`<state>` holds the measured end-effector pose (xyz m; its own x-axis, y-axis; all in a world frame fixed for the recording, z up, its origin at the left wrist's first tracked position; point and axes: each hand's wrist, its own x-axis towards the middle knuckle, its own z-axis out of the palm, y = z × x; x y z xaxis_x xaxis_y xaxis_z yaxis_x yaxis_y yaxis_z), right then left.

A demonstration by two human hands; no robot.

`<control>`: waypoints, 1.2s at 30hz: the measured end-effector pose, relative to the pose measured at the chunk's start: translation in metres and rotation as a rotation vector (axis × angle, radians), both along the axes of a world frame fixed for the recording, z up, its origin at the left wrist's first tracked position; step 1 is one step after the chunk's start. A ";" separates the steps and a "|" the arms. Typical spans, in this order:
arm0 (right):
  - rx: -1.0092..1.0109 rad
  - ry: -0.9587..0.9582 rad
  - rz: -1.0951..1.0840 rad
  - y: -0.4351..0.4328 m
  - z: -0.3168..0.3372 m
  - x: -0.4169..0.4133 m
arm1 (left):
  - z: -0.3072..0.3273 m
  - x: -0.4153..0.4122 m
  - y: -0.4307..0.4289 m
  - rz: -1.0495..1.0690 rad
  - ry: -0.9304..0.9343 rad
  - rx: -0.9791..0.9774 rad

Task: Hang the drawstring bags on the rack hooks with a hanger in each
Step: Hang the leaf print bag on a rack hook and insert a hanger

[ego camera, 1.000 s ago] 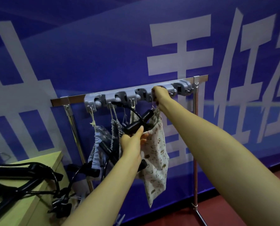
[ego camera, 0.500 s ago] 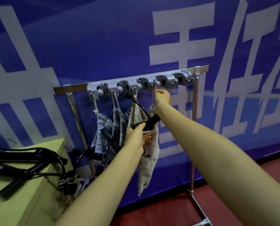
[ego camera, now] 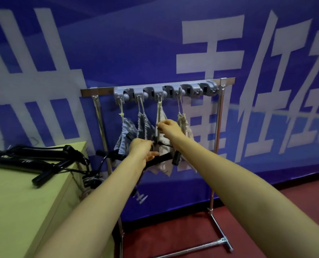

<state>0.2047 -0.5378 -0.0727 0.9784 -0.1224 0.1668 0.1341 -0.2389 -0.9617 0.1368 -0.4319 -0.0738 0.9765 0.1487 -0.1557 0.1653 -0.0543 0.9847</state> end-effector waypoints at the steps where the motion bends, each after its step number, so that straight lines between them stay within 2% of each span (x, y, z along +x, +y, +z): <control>1: 0.006 -0.014 0.012 0.008 0.000 -0.007 | 0.001 -0.007 0.009 0.010 -0.006 0.005; 7: 0.070 -0.107 0.225 0.087 0.013 -0.059 | -0.004 -0.044 0.086 0.162 -0.073 0.078; 12: -0.015 -0.072 0.371 0.172 0.008 -0.092 | -0.012 -0.085 0.163 0.265 -0.090 0.075; 16: -0.015 -0.028 0.492 0.244 0.002 -0.124 | -0.016 -0.119 0.240 0.374 -0.093 0.148; 20: -0.052 -0.018 0.603 0.311 -0.013 -0.155 | -0.023 -0.157 0.314 0.533 -0.085 0.330; 30: -0.282 -0.021 0.687 0.432 -0.050 -0.197 | -0.053 -0.217 0.451 0.749 0.033 0.988; 36: -0.317 -0.062 0.630 0.449 -0.058 -0.188 | -0.068 -0.223 0.482 0.756 0.133 1.131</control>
